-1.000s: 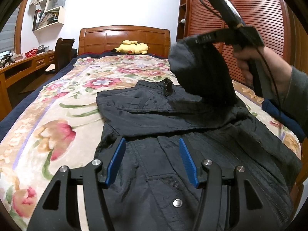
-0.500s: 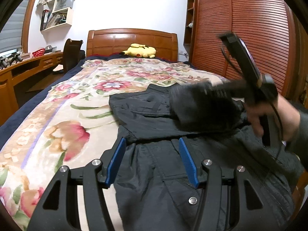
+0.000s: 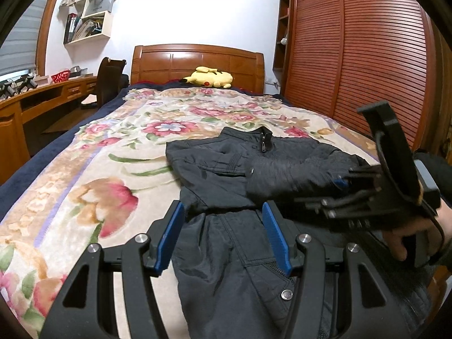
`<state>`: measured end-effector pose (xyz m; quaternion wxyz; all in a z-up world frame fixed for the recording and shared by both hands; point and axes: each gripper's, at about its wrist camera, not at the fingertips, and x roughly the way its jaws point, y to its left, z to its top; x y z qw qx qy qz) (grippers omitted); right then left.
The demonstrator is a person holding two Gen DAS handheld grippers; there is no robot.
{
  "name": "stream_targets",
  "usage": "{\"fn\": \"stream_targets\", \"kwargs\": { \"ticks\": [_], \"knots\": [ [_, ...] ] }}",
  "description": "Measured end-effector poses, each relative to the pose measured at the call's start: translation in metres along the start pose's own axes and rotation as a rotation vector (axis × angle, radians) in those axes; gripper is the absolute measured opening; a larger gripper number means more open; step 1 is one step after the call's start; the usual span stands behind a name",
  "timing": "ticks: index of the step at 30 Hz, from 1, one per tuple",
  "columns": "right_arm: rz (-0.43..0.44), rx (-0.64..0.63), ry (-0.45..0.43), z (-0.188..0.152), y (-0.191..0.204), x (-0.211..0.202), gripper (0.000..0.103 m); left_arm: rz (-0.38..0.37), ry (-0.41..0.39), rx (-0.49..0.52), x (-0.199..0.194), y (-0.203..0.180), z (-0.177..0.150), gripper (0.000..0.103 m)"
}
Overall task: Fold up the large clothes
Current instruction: 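Fold the lifted side edge over the jacket body and open the right gripper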
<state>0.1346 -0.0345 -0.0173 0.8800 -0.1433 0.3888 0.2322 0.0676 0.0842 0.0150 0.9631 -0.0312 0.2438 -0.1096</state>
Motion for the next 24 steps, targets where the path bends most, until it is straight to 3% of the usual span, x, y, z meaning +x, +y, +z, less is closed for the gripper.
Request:
{"fn": "stream_targets", "kwargs": {
  "ticks": [12, 18, 24],
  "knots": [
    [0.019, 0.071, 0.042, -0.045, 0.008, -0.019, 0.053, 0.003, -0.012, -0.006, -0.010, 0.009, -0.002, 0.057],
    [-0.005, 0.042, -0.008, -0.041, 0.016, -0.058, 0.053, 0.002, -0.011, -0.004, -0.010, 0.010, -0.002, 0.057],
    [-0.083, 0.040, -0.067, -0.030, 0.007, -0.099, 0.053, 0.000, 0.007, -0.012, -0.009, 0.010, -0.002, 0.057]
  ]
}}
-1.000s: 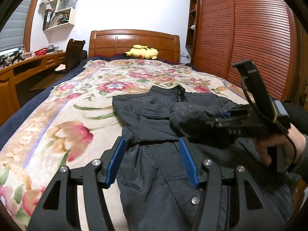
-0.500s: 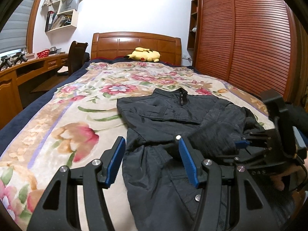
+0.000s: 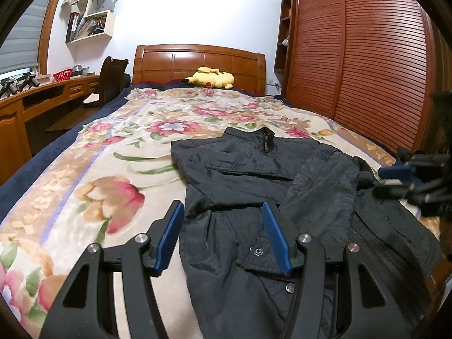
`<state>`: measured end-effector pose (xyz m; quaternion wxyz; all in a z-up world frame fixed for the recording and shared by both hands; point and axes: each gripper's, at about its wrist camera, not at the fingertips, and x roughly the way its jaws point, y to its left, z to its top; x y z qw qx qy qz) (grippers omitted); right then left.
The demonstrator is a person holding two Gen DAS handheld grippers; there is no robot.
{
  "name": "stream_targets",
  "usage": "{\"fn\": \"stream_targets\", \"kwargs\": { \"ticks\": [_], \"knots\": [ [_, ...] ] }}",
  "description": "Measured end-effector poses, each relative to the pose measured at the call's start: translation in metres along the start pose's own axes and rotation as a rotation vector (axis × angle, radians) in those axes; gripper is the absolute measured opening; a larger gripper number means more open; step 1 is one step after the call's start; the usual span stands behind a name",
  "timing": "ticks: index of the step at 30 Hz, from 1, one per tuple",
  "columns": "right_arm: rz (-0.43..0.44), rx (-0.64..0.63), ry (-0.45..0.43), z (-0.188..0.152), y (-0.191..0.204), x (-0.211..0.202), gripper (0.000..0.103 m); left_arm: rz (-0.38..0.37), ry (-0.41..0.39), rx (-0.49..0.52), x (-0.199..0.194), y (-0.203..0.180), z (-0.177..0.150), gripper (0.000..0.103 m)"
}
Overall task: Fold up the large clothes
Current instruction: 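Fold the lifted side edge over the jacket body and open the right gripper, then move the left gripper to the jacket hem with the drawstring grommets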
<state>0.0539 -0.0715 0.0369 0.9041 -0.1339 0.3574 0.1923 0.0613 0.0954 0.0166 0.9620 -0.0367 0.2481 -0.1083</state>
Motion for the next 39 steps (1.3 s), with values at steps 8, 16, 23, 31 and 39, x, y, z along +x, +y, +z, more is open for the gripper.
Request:
{"fn": "stream_targets", "kwargs": {
  "ticks": [8, 16, 23, 31, 39],
  "knots": [
    [-0.105, 0.010, -0.029, -0.003, -0.020, -0.034, 0.053, -0.017, 0.038, 0.041, 0.005, -0.012, -0.004, 0.057],
    [-0.161, 0.063, -0.046, -0.023, -0.043, -0.052, 0.054, -0.050, 0.090, 0.048, 0.017, -0.021, -0.010, 0.057],
    [-0.197, 0.142, -0.042, -0.056, -0.071, -0.029, 0.067, -0.063, 0.153, 0.067, 0.031, -0.028, -0.019, 0.057],
    [-0.232, 0.211, -0.019, -0.079, -0.101, 0.024, 0.068, -0.058, 0.250, 0.101, 0.052, -0.037, -0.031, 0.057],
    [-0.176, 0.175, 0.054, -0.093, -0.099, 0.062, 0.068, -0.061, 0.334, 0.133, 0.068, -0.044, -0.041, 0.057]
  ]
}}
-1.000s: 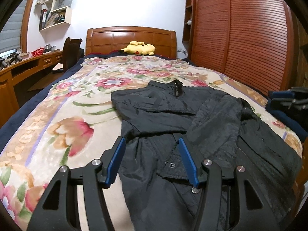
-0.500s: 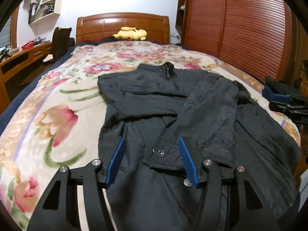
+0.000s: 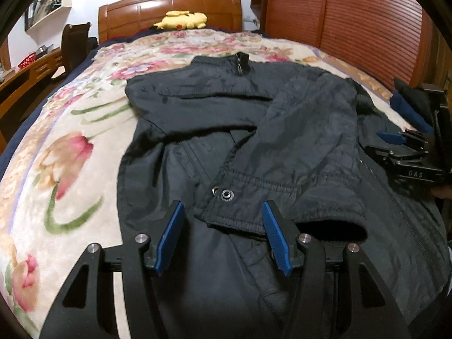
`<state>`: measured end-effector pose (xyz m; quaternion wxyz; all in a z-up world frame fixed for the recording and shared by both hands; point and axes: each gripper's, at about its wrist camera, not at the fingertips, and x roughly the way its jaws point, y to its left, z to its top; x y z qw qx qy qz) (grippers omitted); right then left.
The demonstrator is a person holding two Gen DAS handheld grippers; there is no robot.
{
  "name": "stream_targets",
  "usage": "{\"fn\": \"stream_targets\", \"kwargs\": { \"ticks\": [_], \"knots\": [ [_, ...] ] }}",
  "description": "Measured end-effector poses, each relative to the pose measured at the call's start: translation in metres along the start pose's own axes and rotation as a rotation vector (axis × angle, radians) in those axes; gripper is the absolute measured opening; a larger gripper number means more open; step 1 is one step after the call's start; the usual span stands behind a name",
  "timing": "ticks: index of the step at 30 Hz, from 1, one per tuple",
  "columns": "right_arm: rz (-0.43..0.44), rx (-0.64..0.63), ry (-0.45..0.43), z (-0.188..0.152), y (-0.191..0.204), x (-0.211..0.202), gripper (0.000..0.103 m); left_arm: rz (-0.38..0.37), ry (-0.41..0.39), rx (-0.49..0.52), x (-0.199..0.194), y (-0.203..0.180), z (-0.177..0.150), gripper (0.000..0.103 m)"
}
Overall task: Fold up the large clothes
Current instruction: 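Move the left gripper to the jacket hem with the drawstring grommets, then grasp the jacket hem with the left gripper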
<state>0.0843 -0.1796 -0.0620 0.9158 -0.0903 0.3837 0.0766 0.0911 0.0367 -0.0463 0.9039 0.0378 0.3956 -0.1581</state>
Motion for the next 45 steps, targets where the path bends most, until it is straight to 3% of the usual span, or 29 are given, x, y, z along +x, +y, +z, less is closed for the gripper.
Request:
{"fn": "stream_targets", "kwargs": {
  "ticks": [11, 20, 21, 23, 25, 28, 31, 39, 45],
  "knots": [
    [0.011, -0.007, 0.009, -0.008, 0.001, 0.008, 0.069, 0.010, 0.035, 0.022, 0.007, -0.005, -0.002, 0.057],
    [0.035, -0.017, 0.016, -0.009, -0.003, 0.003, 0.070, -0.028, 0.060, 0.020, 0.011, -0.002, -0.001, 0.051],
    [0.036, -0.017, 0.016, -0.009, -0.003, 0.004, 0.070, -0.050, 0.064, 0.025, 0.012, -0.003, -0.001, 0.041],
    [0.036, -0.018, 0.016, -0.008, -0.002, 0.004, 0.071, -0.051, 0.065, 0.035, 0.012, -0.005, -0.002, 0.038],
    [0.035, -0.019, 0.015, -0.009, -0.002, 0.004, 0.071, -0.059, 0.061, 0.045, 0.011, -0.007, -0.002, 0.027],
    [0.035, -0.019, 0.015, -0.008, -0.001, 0.005, 0.071, -0.046, 0.049, 0.057, 0.008, -0.009, -0.001, 0.015],
    [0.037, -0.018, 0.015, -0.008, -0.002, 0.004, 0.071, -0.029, 0.034, 0.070, 0.005, -0.011, 0.001, 0.010],
    [0.043, -0.019, 0.016, -0.007, 0.001, 0.006, 0.071, 0.089, -0.026, 0.091, -0.010, 0.005, 0.033, 0.009],
    [0.062, -0.010, 0.019, -0.006, -0.001, 0.006, 0.071, 0.117, -0.063, 0.085, -0.027, 0.027, 0.061, 0.009]
  ]
}}
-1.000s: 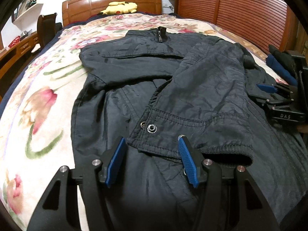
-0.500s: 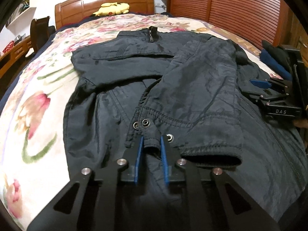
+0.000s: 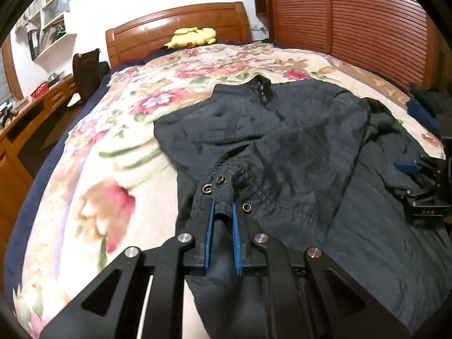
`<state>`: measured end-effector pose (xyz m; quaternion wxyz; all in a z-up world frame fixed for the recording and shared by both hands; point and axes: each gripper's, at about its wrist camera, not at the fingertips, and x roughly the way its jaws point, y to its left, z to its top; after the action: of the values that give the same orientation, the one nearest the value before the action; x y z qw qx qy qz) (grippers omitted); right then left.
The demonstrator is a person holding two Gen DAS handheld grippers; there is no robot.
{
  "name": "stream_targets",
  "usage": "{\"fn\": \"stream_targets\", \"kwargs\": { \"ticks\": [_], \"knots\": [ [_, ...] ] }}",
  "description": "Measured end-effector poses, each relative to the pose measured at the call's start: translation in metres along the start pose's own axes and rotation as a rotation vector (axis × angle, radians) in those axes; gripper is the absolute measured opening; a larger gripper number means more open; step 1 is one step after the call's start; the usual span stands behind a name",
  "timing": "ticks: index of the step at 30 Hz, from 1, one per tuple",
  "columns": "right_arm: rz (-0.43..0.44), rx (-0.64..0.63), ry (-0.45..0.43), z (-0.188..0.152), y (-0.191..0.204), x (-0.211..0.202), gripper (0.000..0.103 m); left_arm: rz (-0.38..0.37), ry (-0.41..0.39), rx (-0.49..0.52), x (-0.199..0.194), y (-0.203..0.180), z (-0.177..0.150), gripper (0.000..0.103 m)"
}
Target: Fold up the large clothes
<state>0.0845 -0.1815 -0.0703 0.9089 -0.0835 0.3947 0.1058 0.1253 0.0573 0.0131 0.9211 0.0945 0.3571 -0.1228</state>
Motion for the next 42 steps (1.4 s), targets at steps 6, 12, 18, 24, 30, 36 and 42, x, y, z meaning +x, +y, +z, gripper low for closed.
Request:
{"fn": "stream_targets", "kwargs": {
  "ticks": [6, 12, 18, 24, 30, 36, 42],
  "knots": [
    [0.007, 0.004, 0.002, 0.001, -0.002, 0.001, 0.071, -0.051, -0.022, -0.037, -0.009, 0.003, -0.006, 0.015],
    [0.007, 0.004, 0.002, 0.001, -0.002, 0.001, 0.071, -0.021, -0.066, -0.065, -0.024, 0.004, -0.022, 0.033],
    [0.006, 0.003, 0.001, 0.001, -0.002, 0.000, 0.071, -0.031, -0.100, -0.101, -0.047, 0.006, -0.037, 0.045],
    [0.006, 0.004, -0.005, 0.002, -0.004, -0.001, 0.071, -0.028, -0.111, -0.105, -0.065, -0.002, -0.057, 0.055],
    [0.009, 0.007, -0.025, 0.001, -0.005, -0.005, 0.071, 0.004, -0.100, -0.113, -0.075, -0.012, -0.075, 0.056],
    [0.030, 0.021, -0.087, -0.003, -0.007, -0.020, 0.071, 0.016, -0.074, -0.113, -0.077, -0.022, -0.093, 0.056],
    [0.048, 0.044, -0.137, -0.005, -0.012, -0.033, 0.071, 0.013, -0.059, -0.108, -0.079, -0.031, -0.108, 0.056]
  ]
}}
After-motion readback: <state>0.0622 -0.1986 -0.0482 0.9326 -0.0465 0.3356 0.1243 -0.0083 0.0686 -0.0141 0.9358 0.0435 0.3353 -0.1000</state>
